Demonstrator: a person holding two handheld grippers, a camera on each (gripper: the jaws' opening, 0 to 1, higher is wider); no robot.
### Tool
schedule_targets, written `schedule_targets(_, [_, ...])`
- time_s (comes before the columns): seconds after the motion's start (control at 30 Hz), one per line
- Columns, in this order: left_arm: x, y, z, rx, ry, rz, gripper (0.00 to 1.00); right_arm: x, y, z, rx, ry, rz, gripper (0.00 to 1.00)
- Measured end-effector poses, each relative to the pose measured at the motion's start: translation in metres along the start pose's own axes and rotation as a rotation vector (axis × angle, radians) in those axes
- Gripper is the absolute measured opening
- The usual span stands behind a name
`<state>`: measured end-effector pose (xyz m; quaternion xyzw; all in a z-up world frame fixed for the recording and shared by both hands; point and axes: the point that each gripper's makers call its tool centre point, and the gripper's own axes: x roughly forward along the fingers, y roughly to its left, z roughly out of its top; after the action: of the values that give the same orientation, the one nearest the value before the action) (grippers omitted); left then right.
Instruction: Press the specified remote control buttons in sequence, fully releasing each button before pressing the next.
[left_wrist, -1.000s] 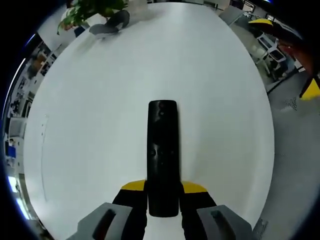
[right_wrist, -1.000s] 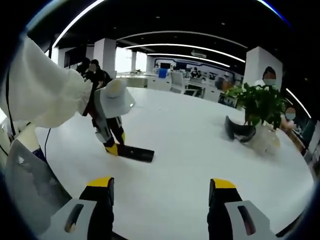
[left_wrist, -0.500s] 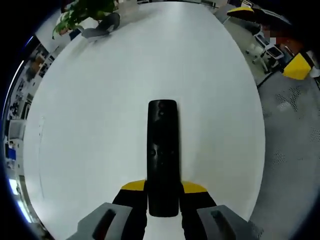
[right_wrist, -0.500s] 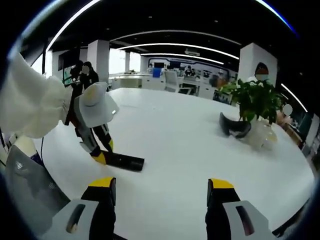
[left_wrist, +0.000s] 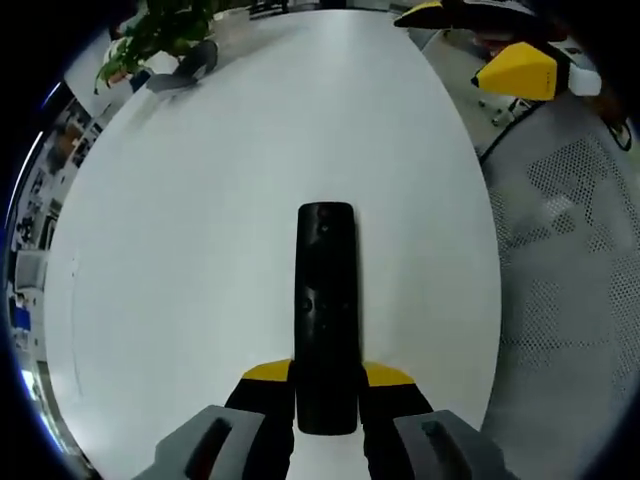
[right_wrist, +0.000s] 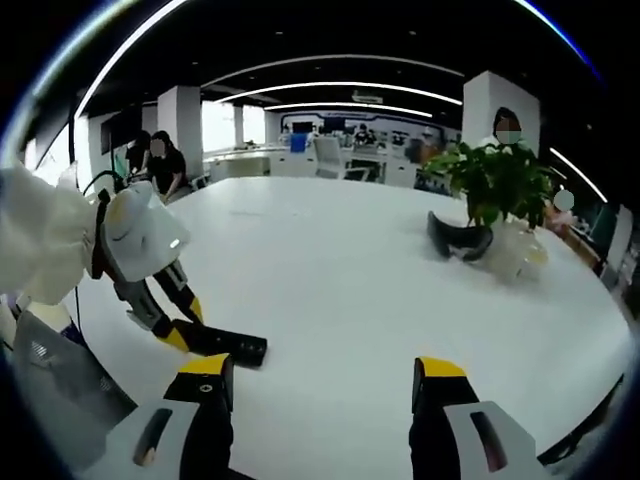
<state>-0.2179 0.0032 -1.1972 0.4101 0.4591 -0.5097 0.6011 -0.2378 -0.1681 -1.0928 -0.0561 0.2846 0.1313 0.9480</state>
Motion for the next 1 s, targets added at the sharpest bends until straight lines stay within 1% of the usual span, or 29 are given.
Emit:
schedule_targets(0.1, [-0.001, -0.006, 0.0, 0.001, -0.022, -0.001, 0.24, 0.0, 0.002, -0.001, -0.007, 0.007, 0.007, 0.7])
schedule_targets(0.17, [-0.001, -0.01, -0.001, -0.008, -0.04, -0.006, 0.24, 0.001, 0.001, -0.004, -0.008, 0.023, 0.011, 0.68])
schedule_targets(0.3, [-0.002, -0.018, 0.002, 0.002, -0.047, -0.009, 0.24, 0.002, 0.001, -0.007, 0.002, 0.041, 0.025, 0.64])
schedule_targets(0.37, [-0.002, -0.024, 0.002, 0.018, -0.055, -0.013, 0.24, 0.003, 0.001, -0.008, -0.011, 0.046, 0.022, 0.64])
schedule_targets(0.43, [-0.002, -0.027, 0.002, 0.02, -0.065, -0.016, 0.24, 0.004, 0.002, -0.01, -0.02, 0.056, 0.026, 0.61])
schedule_targets(0.57, [-0.002, -0.032, 0.004, 0.002, -0.105, -0.017, 0.24, 0.004, 0.006, -0.013, -0.018, 0.075, 0.059, 0.51])
schedule_targets(0.73, [-0.001, -0.037, 0.005, -0.001, -0.127, -0.019, 0.24, 0.005, 0.016, -0.015, -0.02, 0.093, 0.113, 0.38])
schedule_targets(0.77, [-0.001, -0.04, 0.005, -0.002, -0.131, -0.021, 0.24, 0.005, 0.019, -0.016, -0.025, 0.104, 0.125, 0.34])
schedule_targets(0.83, [-0.001, -0.044, 0.006, 0.009, -0.131, -0.021, 0.24, 0.005, 0.025, -0.018, -0.031, 0.123, 0.155, 0.28])
schedule_targets(0.9, [-0.001, -0.047, 0.006, 0.016, -0.13, -0.023, 0.24, 0.005, 0.031, -0.018, -0.043, 0.128, 0.178, 0.22])
schedule_targets(0.97, [-0.001, -0.048, 0.006, 0.016, -0.134, -0.024, 0.24, 0.005, 0.043, -0.023, -0.089, 0.166, 0.226, 0.19])
schedule_targets(1.0, [-0.001, -0.049, 0.006, 0.014, -0.138, -0.024, 0.24, 0.006, 0.045, -0.024, -0.111, 0.175, 0.229, 0.18])
